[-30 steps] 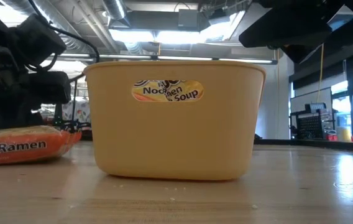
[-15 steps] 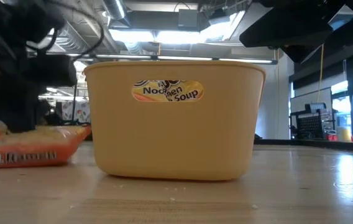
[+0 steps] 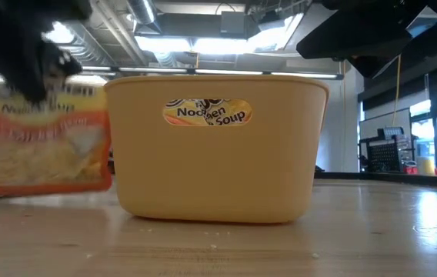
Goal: Sort Maruchan noodles
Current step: Put the orange noodle pack into the yellow bin
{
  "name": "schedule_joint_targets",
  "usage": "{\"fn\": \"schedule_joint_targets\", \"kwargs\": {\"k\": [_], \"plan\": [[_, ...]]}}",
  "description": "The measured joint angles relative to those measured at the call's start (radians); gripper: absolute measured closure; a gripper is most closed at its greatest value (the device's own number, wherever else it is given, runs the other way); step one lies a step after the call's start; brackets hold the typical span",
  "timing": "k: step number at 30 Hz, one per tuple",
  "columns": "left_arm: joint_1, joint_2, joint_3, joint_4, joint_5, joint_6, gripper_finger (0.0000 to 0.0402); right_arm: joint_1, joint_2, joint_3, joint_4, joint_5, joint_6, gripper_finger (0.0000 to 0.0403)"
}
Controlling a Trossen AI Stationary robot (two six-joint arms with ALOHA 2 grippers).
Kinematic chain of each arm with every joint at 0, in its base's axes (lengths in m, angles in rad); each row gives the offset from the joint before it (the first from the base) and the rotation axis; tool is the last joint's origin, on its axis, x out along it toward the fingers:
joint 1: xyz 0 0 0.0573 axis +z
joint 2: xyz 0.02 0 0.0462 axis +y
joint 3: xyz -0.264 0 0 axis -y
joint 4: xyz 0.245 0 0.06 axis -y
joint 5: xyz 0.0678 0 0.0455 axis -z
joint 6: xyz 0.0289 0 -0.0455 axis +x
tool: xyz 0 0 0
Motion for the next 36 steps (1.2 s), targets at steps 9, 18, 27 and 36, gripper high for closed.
{"fn": "schedule_joint_targets", "kwargs": {"k": [9, 18, 27, 36], "plan": [[-0.083, 0.000, 0.201, -0.166, -0.097, -0.001, 0.0401, 0.000, 0.000, 0.000, -0.005, 0.000, 0.000, 0.0242], [-0.098, -0.001, 0.317, -0.074, -0.204, 0.106, 0.0401, 0.000, 0.000, 0.000, -0.005, 0.002, 0.000, 0.0242], [-0.039, 0.153, 0.318, 0.241, -0.168, 0.307, 0.0401, 0.000, -0.040, -0.001, -0.030, 0.003, -0.001, 0.0242], [0.014, 0.325, 0.434, 0.243, -0.083, 0.367, 0.0401, 0.061, -0.238, -0.001, -0.304, 0.141, 0.025, 0.0242]]}}
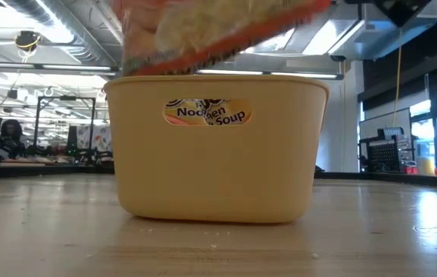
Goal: Sort Maruchan noodles
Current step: Put the orange noodle pack into the yellow bin
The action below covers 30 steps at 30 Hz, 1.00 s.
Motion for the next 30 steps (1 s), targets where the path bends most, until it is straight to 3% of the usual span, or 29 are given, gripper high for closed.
{"fn": "schedule_joint_targets", "kwargs": {"k": [5, 12, 16, 30], "plan": [[0.028, 0.054, 0.037, -0.092, 0.028, 0.004, 0.0401, 0.012, -0.071, 0.000, -0.100, 0.051, 0.029, 0.0242], [0.048, 0.055, 0.041, -0.142, 0.060, -0.026, 0.0401, 0.011, -0.061, 0.000, -0.115, 0.063, 0.033, 0.0242], [0.065, 0.101, 0.042, -0.144, 0.157, -0.029, 0.0401, 0.011, -0.057, 0.000, -0.109, 0.085, 0.035, 0.0242], [0.065, 0.277, 0.042, -0.014, 0.234, -0.049, 0.0389, 0.011, -0.055, 0.000, -0.113, 0.113, 0.035, 0.0242]]}}
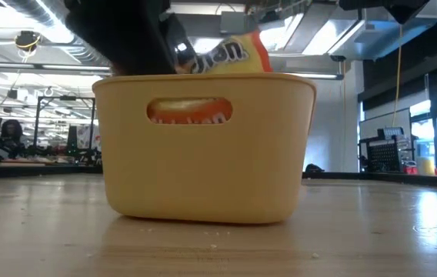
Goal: Sort Maruchan noodles
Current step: Put the orange noodle pack into the yellow bin, then return to Home Position
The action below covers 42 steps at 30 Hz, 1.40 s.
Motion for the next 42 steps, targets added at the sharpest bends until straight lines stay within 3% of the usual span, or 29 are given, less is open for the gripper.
{"fn": "schedule_joint_targets", "kwargs": {"k": [10, 16, 23, 29, 34, 38, 42], "plan": [[0.000, -0.014, -0.003, -0.003, -0.013, -0.007, 0.0317, 0.000, 0.000, 0.000, 0.003, 0.008, 0.017, 0.0242], [-0.001, -0.108, -0.003, -0.049, -0.010, -0.016, 0.0284, 0.000, 0.000, 0.000, 0.006, 0.007, 0.045, 0.0242], [-0.048, -0.295, -0.029, -0.151, -0.214, 0.042, 0.0286, -0.004, 0.000, 0.000, 0.004, 0.037, 0.010, 0.0242], [-0.082, -0.490, -0.236, -0.061, -0.259, 0.045, 0.0289, -0.096, -0.012, 0.000, 0.001, -0.060, -0.039, 0.0242], [-0.034, -0.659, -0.462, 0.146, -0.163, 0.038, 0.0308, -0.198, -0.012, 0.001, 0.007, -0.175, -0.113, 0.0249], [0.037, -0.787, -0.628, 0.301, -0.072, 0.050, 0.0330, -0.270, -0.012, 0.001, 0.009, -0.285, -0.188, 0.0294], [0.104, -0.911, -0.762, 0.408, -0.012, 0.093, 0.0358, -0.312, -0.034, -0.016, 0.020, -0.316, -0.241, 0.0367]]}}
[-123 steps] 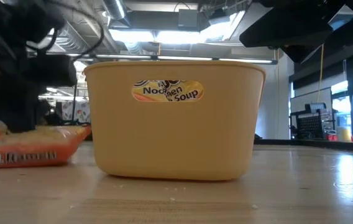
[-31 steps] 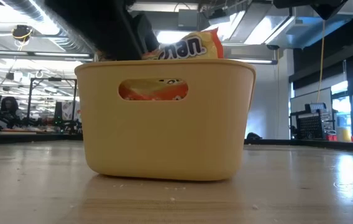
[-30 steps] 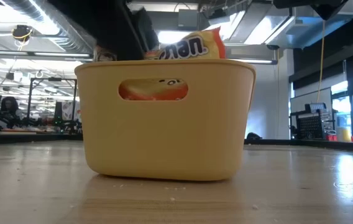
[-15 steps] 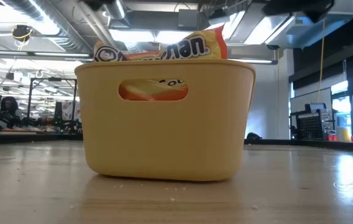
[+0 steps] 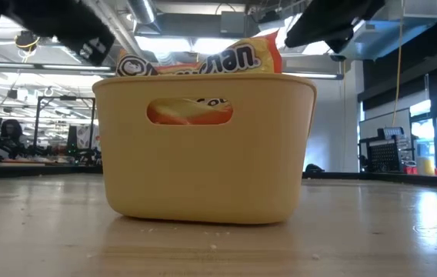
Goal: Sort Maruchan noodles
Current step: Return to Home Position
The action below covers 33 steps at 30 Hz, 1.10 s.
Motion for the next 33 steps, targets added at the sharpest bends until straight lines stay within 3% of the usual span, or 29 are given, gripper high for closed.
{"fn": "schedule_joint_targets", "kwargs": {"k": [3, 12, 16, 20, 26, 33], "plan": [[0.044, -0.080, -0.077, 0.039, 0.002, 0.024, 0.0380, -0.021, -0.053, -0.069, 0.061, -0.023, -0.043, 0.0396], [0.161, -0.211, -0.182, 0.072, 0.006, 0.054, 0.0398, -0.139, -0.312, -0.406, 0.419, -0.194, -0.212, 0.0375], [0.219, -0.256, -0.234, 0.137, 0.008, 0.064, 0.0400, -0.214, -0.433, -0.561, 0.568, -0.302, -0.214, 0.0375], [0.275, -0.331, -0.273, 0.143, 0.010, 0.063, 0.0400, -0.247, -0.573, -0.707, 0.678, -0.333, -0.207, 0.0375], [0.319, -0.450, -0.335, 0.142, 0.014, 0.059, 0.0399, -0.252, -0.814, -0.828, 0.682, -0.315, -0.180, 0.0375], [0.325, -0.576, -0.418, 0.141, 0.014, 0.032, 0.0399, -0.251, -1.052, -0.886, 0.543, -0.316, -0.157, 0.0375]]}}
